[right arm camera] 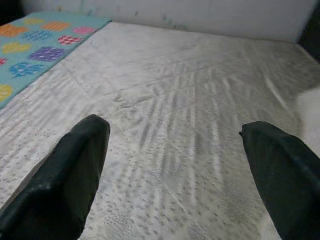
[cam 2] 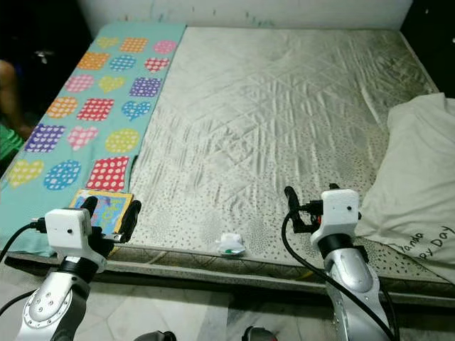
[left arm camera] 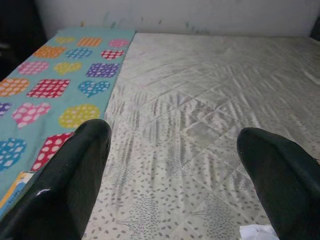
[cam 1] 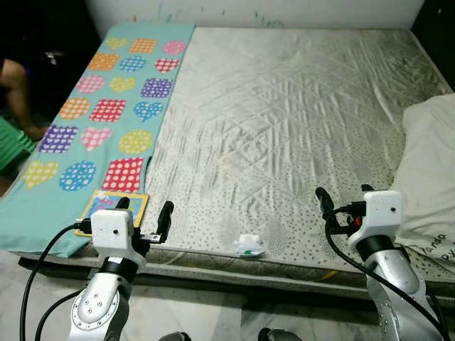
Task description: Clean up the room
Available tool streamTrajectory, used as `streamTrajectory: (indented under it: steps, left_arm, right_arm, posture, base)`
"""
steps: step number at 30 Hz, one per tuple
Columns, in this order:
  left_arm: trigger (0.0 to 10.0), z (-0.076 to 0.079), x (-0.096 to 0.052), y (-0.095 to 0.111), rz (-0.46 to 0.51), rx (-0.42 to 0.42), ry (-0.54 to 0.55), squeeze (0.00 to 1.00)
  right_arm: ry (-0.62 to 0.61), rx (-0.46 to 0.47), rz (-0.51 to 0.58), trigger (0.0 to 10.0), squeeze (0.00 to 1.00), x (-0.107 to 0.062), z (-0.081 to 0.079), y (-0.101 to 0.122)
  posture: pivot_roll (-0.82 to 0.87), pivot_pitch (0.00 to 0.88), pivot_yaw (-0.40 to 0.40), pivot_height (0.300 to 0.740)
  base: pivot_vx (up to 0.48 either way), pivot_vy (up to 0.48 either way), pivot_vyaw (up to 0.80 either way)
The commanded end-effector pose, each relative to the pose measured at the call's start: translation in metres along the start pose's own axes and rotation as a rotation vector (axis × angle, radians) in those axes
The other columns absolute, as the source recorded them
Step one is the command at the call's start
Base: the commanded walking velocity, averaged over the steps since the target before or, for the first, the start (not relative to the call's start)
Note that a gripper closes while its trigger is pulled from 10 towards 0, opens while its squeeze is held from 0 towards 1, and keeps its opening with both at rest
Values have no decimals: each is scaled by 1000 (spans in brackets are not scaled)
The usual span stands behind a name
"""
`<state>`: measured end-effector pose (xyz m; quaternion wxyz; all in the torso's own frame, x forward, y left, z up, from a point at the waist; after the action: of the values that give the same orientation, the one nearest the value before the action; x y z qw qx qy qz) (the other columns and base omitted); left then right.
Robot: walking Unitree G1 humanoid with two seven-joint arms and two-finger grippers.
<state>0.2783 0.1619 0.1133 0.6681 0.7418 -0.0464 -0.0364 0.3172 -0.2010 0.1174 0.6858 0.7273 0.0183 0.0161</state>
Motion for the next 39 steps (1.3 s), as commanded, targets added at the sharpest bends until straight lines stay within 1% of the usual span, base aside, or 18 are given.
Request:
streamTrajectory:
  steps: [1, 4, 7, 12, 20, 34, 39]
  left_arm:
    - [10000, 1, -1, -4, -16, 7, -16, 0]
    - [10000, 2, -1, -3, -12, 12, -18, 0]
    - [10000, 2, -1, -3, -13, 12, -17, 0]
    - [10000, -1, -1, -6, -26, 20, 1, 0]
    - [10000, 1, -2, -5, -22, 21, -12, 0]
    - [10000, 4, -3, -6, -23, 9, -25, 0]
    - [10000, 3, -3, -6, -30, 13, -22, 0]
  right_arm:
    - [-11, -4, -23, 10000, 0, -3, 3, -6]
    - [-9, -4, -22, 10000, 0, -3, 2, -6]
    - [-8, -4, -21, 10000, 0, -3, 2, -5]
    - [-7, -7, -23, 10000, 0, -3, 1, -6]
    - [-5, -9, -24, 10000, 0, -3, 1, -6]
    - [-3, -14, -31, 10000, 0, -4, -1, -9]
    - [-1, -15, -30, 10000, 0, -3, -1, -8]
  posture:
    - [-146, 156, 49, 740]
    - [-146, 156, 49, 740]
    - [-146, 158, 50, 740]
    - [-145, 161, 48, 740]
    - [-144, 164, 48, 740]
    - [-144, 169, 49, 740]
    - [-144, 171, 48, 740]
  base:
    - [0, 0, -800]
    - [271, 0, -725]
    - [282, 0, 0]
    - [0, 0, 0]
    - [0, 0, 0]
    - [280, 0, 0]
    - [0, 0, 0]
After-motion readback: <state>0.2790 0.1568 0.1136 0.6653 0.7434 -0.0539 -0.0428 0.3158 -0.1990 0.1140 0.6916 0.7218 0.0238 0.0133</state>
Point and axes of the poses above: a point about 5 cm out from each wrist's last joint towards the gripper, its own x axis pointing out of the wrist towards the gripper, its own y axis along the axis of the wrist's last joint, z = x × y, the point moved 6 cm from there along x, pointing out of the wrist towards the gripper, and after that the axes turned 9 degrees about x, right-handed, at the moved point
